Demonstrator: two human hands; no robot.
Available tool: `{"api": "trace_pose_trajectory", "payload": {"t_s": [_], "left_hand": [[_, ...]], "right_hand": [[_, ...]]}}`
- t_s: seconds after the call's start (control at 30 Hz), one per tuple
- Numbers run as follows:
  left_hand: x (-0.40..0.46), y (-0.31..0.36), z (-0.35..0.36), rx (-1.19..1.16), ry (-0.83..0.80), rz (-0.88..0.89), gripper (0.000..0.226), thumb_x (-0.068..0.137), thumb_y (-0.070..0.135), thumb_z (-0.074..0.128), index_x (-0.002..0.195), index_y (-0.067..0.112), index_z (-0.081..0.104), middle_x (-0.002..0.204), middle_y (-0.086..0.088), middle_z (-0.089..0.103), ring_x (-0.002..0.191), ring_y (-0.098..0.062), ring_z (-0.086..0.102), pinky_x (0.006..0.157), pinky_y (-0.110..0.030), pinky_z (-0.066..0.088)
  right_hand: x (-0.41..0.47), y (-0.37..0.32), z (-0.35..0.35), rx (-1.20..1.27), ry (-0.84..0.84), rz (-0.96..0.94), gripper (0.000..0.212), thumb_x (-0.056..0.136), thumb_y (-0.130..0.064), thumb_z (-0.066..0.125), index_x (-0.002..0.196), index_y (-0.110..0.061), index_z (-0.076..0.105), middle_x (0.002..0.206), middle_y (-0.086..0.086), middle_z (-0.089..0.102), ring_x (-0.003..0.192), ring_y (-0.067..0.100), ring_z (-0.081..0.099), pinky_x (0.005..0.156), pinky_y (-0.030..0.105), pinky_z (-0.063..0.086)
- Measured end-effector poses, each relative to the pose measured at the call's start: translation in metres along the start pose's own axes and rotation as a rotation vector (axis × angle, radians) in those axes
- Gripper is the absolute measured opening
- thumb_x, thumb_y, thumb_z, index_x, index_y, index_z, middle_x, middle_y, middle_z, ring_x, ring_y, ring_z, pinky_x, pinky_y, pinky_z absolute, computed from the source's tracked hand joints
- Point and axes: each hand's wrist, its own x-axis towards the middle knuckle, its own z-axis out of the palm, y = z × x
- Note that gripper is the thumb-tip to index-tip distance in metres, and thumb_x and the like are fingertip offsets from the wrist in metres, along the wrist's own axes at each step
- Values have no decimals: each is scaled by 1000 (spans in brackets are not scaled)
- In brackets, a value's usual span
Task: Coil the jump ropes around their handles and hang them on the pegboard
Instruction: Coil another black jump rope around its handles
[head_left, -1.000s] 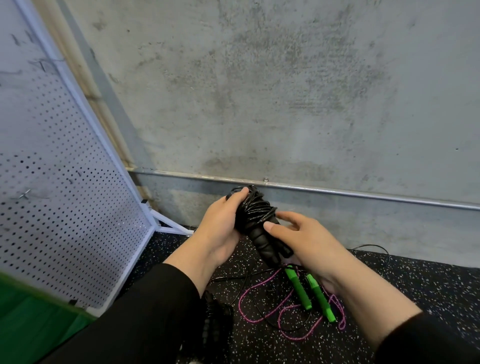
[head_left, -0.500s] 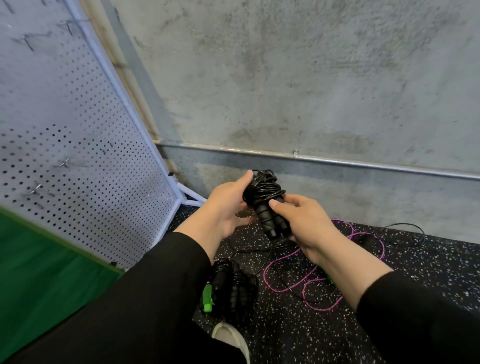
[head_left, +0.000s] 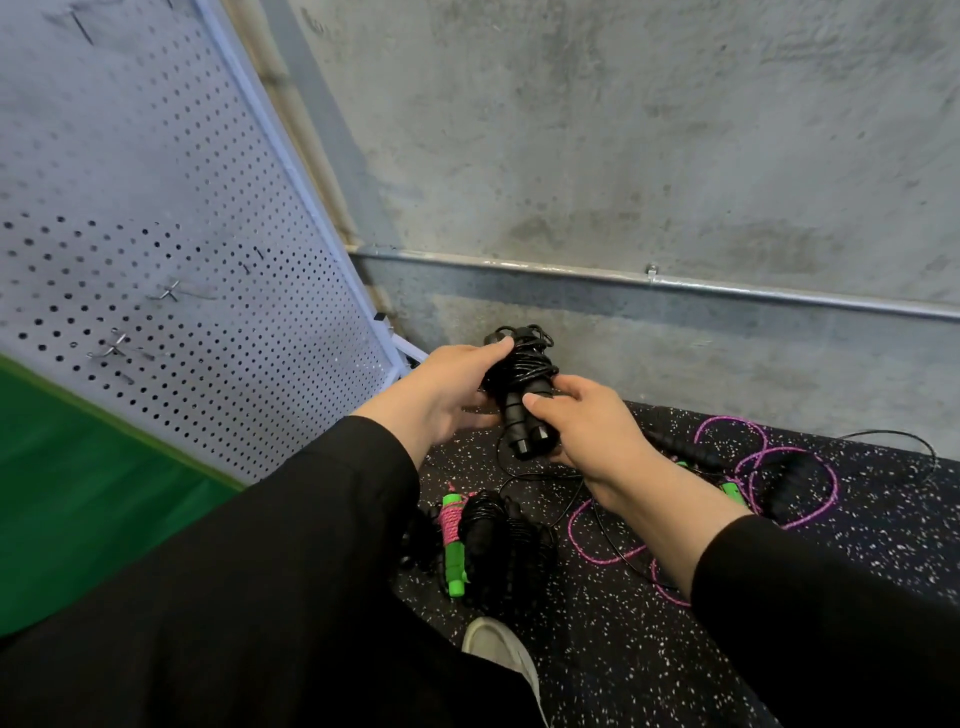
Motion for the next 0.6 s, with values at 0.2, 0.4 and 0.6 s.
{"api": "trace_pose_trajectory", "payload": {"t_s": [0.2, 0.4, 0.6], "left_hand": [[17, -27, 4, 131, -103, -72, 28, 102, 35, 59, 116, 12, 66, 115, -10, 69, 95, -26, 67, 88, -47, 59], [36, -71, 39, 447, -231, -167, 11, 101, 18, 55, 111, 15, 60, 112, -7, 59, 99, -26, 61, 91, -49, 56], [49, -150, 94, 596, -264, -339, 17, 102, 18, 48, 111, 10, 59, 100, -10, 60, 85, -23, 61, 78, -42, 56]], "right_hand": [[11, 19, -16, -32, 22, 158, 11, 94, -4, 66, 97, -14, 64, 93, 7, 72, 80, 24, 69, 79, 49, 59], [0, 100, -48, 86, 157, 395, 16, 97, 1, 58, 108, -9, 63, 88, 10, 74, 68, 20, 69, 56, 33, 58], [-34, 201, -82, 153, 270, 590, 35, 99, 2, 56, 131, -9, 48, 104, 11, 67, 82, 24, 67, 57, 36, 55]]}}
